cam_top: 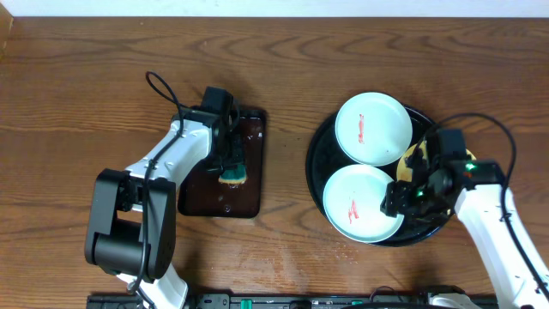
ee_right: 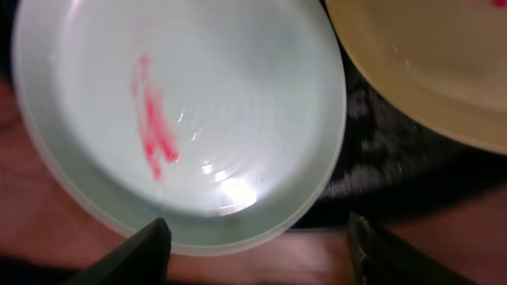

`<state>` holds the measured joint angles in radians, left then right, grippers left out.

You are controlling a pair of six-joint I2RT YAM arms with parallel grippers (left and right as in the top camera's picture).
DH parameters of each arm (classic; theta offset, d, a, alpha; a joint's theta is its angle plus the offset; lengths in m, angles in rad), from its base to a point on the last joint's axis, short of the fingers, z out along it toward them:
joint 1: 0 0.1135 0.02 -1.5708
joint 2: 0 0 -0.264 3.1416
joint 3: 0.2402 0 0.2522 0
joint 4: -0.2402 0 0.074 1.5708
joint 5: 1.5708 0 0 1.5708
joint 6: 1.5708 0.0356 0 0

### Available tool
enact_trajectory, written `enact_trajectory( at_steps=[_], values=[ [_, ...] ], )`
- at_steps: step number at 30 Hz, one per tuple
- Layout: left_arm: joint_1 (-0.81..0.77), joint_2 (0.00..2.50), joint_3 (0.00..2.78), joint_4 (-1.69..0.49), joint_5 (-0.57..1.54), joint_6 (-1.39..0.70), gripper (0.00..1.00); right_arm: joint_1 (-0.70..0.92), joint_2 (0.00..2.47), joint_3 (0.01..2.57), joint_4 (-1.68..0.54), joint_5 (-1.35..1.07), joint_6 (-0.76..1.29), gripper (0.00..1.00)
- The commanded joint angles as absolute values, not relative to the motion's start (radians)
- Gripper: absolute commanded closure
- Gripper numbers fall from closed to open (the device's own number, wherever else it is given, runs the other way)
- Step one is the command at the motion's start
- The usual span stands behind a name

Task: Clean dirty plates on tray and stack at the side
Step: 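Grasp the green sponge with the left gripper and lift it, then carry the sponge over the tray to the lower pale green plate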

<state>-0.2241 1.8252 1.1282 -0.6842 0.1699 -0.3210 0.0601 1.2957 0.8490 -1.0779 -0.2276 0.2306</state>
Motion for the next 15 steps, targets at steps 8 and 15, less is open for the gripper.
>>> enact_trajectory(
  at_steps=[8,15],
  values=[
    [-0.226,1.682,1.327,-0.928,0.147,-0.288,0.92,0.053,1.296,0.607,-0.804,-0.229,0.297,0.53],
    [-0.273,1.511,1.338,-0.935,0.203,-0.289,0.92,0.053,1.296,0.534,-0.587,-0.182,0.397,0.83]
  ],
)
